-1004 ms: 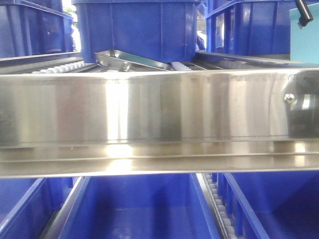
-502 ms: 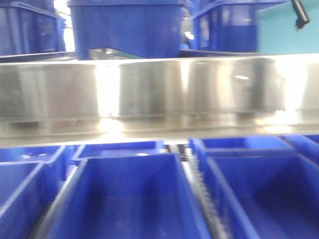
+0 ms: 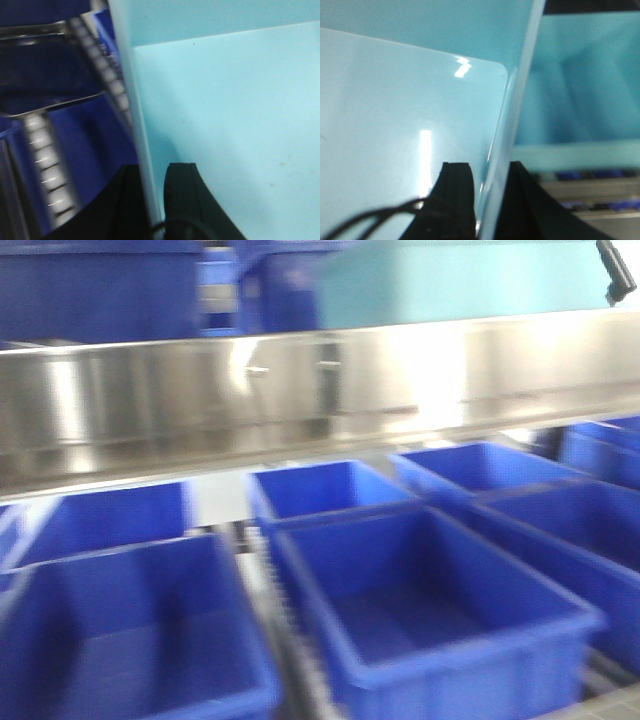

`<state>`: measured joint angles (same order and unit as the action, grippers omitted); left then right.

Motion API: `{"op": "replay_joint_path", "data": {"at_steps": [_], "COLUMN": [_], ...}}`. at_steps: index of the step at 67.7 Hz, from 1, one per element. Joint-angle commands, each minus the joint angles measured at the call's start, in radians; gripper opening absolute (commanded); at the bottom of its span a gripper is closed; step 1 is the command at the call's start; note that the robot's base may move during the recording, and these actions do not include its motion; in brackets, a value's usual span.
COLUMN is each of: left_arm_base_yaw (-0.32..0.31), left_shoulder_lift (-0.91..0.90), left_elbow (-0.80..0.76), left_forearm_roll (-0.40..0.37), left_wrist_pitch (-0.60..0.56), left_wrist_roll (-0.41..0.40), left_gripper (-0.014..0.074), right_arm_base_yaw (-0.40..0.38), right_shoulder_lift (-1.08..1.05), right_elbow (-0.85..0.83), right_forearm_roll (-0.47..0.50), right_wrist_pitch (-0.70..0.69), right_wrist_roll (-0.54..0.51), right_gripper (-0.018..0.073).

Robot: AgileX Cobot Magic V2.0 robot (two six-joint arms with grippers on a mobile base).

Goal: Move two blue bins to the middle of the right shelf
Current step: 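Drive backward and turn away from the shelf holding the bin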

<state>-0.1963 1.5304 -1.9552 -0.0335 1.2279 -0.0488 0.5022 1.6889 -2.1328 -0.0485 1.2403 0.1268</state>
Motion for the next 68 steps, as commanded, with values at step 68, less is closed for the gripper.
{"op": "replay_joint_path", "data": {"at_steps": [68], "left_arm_base_yaw": [-0.015], "left_shoulder_lift": [-0.009], "left_elbow": [-0.013], "left_forearm_roll": [-0.089], "left_wrist_pitch": [-0.296], "left_wrist_roll": [0.015], "left_gripper": [-0.0111], "right_arm_base_yaw": [0.006], "right_shoulder_lift": [-0.006], "right_elbow": [-0.008], "right_forearm_roll": [0.049], "right_wrist_pitch": [-0.06], "right_wrist_roll": [-0.019], "right_gripper": [-0.0153]}}
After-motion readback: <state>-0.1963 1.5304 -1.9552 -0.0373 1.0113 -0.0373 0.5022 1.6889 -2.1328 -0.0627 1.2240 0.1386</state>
